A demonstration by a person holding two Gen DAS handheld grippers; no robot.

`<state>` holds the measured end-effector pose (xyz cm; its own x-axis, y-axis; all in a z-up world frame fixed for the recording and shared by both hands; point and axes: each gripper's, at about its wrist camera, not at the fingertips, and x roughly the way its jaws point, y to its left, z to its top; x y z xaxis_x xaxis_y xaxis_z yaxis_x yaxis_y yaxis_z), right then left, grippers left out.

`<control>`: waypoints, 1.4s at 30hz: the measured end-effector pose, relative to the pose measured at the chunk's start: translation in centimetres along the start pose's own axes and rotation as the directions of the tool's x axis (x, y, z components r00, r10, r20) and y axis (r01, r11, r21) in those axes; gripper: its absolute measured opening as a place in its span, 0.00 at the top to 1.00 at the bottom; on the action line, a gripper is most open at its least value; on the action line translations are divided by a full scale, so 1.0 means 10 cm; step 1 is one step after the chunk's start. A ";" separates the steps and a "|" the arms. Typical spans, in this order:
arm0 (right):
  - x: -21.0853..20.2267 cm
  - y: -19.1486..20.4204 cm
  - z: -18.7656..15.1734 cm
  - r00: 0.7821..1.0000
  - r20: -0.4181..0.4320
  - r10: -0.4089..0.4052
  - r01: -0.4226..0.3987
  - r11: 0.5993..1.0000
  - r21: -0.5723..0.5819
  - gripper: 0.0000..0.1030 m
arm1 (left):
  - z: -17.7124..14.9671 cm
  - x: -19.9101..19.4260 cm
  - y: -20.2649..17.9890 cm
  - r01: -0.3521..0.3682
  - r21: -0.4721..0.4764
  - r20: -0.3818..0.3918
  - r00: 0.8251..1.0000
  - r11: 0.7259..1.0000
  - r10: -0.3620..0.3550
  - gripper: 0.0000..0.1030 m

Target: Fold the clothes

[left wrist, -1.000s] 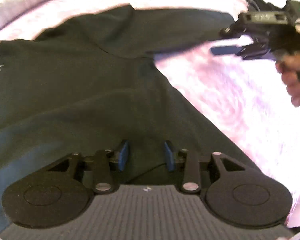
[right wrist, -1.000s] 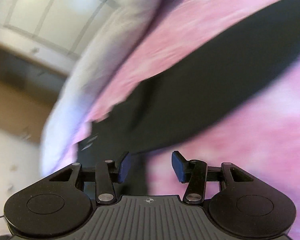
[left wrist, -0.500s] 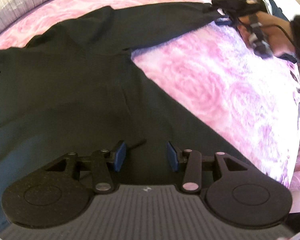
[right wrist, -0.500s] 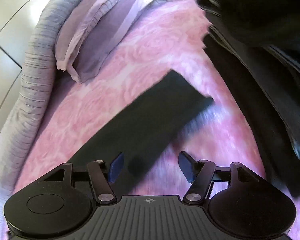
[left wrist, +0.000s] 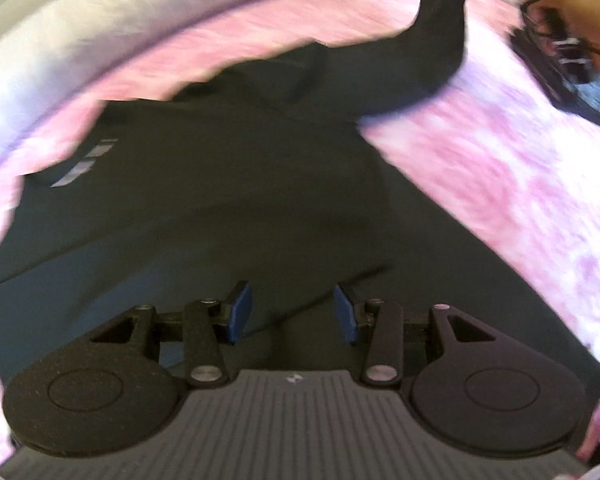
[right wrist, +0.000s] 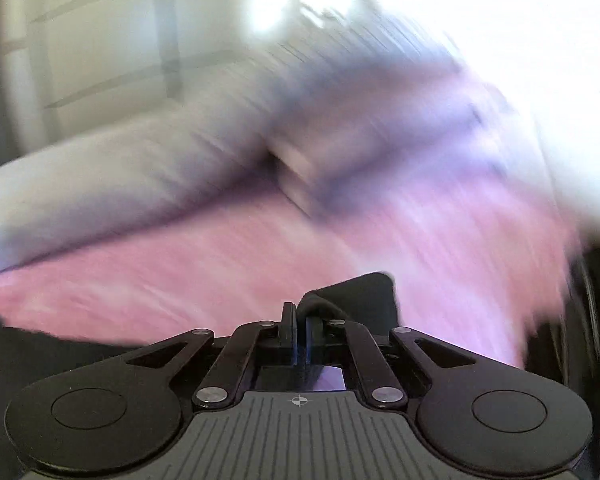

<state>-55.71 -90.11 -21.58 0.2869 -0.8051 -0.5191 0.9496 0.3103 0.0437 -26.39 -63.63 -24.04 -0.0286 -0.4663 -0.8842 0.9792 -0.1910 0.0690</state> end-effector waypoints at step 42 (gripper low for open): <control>-0.03 2.32 -1.17 0.944 -0.319 0.088 -0.253 0.812 -0.526 0.43 | -0.90 -0.05 2.42 -0.028 -0.434 -0.008 1.000 0.900 0.027 0.85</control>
<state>-35.24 -76.78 -30.37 0.3138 -0.5711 -0.7586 0.6325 0.7216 -0.2816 -0.85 -60.30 -26.11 -0.0005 -0.4647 -0.8855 0.9697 0.2160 -0.1139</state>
